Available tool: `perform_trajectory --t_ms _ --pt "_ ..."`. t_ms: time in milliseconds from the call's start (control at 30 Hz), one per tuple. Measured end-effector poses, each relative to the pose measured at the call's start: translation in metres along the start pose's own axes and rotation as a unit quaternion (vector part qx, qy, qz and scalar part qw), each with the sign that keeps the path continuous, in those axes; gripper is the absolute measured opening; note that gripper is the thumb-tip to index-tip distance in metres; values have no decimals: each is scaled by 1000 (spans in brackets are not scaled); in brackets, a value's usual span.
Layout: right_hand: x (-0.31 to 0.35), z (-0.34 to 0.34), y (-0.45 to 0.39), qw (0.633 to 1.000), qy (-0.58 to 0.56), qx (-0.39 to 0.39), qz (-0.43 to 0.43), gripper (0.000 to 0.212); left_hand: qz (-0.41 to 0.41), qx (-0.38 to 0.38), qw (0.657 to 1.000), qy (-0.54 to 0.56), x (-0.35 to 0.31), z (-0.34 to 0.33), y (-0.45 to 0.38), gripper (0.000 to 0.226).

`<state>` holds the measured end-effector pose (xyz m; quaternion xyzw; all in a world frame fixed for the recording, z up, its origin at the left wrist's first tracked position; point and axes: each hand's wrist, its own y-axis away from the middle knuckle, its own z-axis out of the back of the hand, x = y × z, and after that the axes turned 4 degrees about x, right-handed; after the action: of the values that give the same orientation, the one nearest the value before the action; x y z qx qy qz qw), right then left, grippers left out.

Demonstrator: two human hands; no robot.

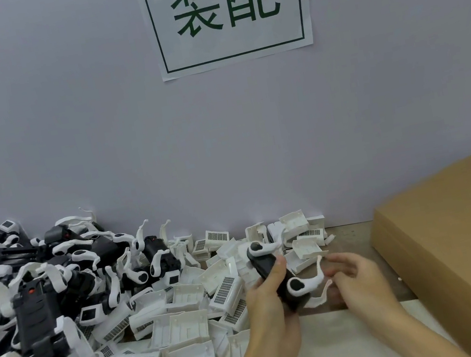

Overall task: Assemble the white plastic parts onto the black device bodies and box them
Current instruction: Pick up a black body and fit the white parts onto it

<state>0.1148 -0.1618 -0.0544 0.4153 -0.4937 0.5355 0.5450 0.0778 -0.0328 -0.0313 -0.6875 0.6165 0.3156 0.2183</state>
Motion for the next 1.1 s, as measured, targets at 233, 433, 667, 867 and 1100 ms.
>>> perform_trajectory --t_ms 233,433,667,867,1100 --pt "15 1 -40 948 308 -1 80 38 52 -54 995 -59 2 3 1 51" --pt "13 8 -65 860 501 71 65 39 48 -53 991 -113 1 6 2 42" --pt "8 0 -60 911 402 19 92 13 29 -15 990 -136 2 7 -2 28" --pt "20 7 -40 988 153 -2 34 9 3 -13 993 -119 2 9 -4 23" --pt "35 33 1 986 127 -28 100 26 -83 -30 980 -179 4 13 -5 19"
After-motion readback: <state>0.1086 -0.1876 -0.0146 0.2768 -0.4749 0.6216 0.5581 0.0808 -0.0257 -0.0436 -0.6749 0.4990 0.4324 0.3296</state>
